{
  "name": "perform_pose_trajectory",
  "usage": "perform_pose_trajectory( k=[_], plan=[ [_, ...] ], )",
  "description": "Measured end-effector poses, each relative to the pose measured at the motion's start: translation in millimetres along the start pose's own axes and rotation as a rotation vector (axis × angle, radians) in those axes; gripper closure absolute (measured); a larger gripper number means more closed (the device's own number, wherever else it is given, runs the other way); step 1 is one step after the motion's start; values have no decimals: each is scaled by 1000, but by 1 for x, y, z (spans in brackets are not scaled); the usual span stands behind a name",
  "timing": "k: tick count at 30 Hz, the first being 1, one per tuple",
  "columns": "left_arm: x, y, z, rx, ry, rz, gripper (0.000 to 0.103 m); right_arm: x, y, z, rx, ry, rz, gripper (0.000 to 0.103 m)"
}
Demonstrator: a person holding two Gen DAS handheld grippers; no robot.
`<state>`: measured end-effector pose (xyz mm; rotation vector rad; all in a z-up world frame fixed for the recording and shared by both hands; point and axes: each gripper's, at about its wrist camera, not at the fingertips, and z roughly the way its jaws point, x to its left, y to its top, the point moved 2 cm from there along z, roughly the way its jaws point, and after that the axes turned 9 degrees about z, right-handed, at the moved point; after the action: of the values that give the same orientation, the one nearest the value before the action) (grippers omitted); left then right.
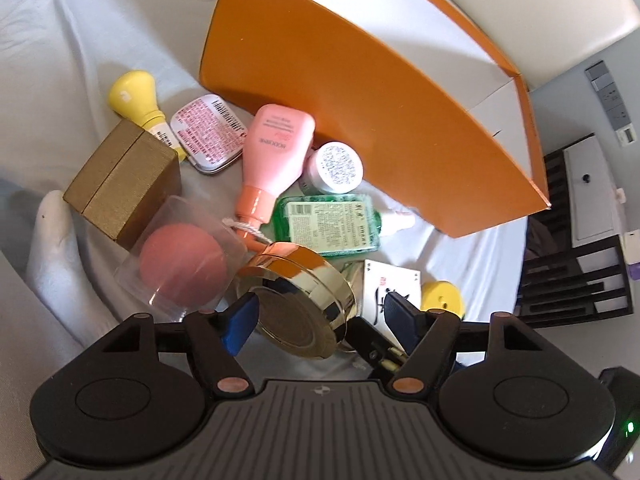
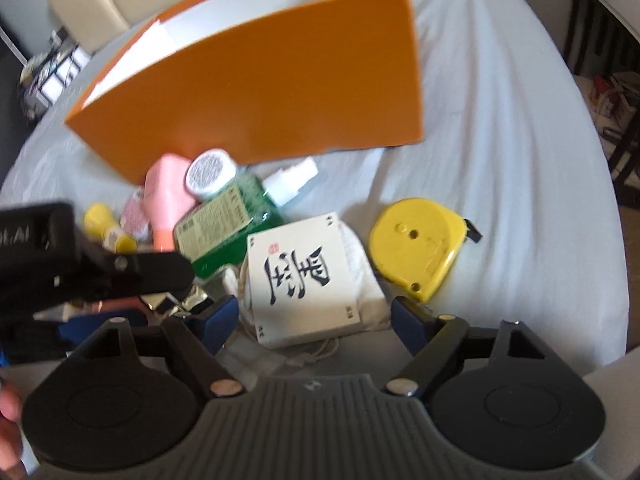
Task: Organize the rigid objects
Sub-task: 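Close the left gripper on the gold compact while the right gripper reaches the pouch, then lift the gold compact with the left gripper while the right gripper grasps the white calligraphy pouch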
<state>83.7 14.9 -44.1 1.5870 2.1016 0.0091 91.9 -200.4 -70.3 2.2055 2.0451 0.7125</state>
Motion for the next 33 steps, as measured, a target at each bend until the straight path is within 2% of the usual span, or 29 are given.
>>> perform_pose_trajectory(
  k=[4, 6, 9, 10, 12, 14, 17, 21, 25, 28, 30, 33],
  plan=[
    [7, -4, 3, 17, 5, -31, 20, 9, -7, 1, 5, 10, -75, 21],
    [10, -4, 1, 15, 6, -41, 20, 2, -7, -3, -35, 3, -11, 28],
    [13, -3, -1, -1, 24, -38, 23, -14, -2, 0, -10, 18, 113, 29],
    [13, -3, -1, 0, 26, -38, 24, -13, -1, 2, -2, 22, 117, 29],
    [13, -4, -1, 7, 23, -31, 26, -5, -3, 3, -6, 19, 62, 27],
    [11, -6, -1, 17, 19, -17, 31, 8, -8, 3, -1, 6, -32, 21],
    [9, -9, 0, 39, 21, 21, 47, 18, -13, 3, -6, -5, -97, 19],
    [12, -12, 0, 37, 12, 36, 59, 6, -9, 6, 38, 29, -14, 20],
    [15, -12, -7, 20, 38, 89, 70, -17, -10, -7, 67, 117, 138, 23],
    [18, -13, -8, 12, 51, 124, 71, -19, -10, -8, 51, 94, 176, 26],
    [18, -12, -7, 7, 49, 133, 71, -18, -7, -1, 71, 71, 192, 26],
    [15, -10, -7, -3, 50, 156, 71, -22, 0, 9, 116, 84, 258, 27]
  ],
)
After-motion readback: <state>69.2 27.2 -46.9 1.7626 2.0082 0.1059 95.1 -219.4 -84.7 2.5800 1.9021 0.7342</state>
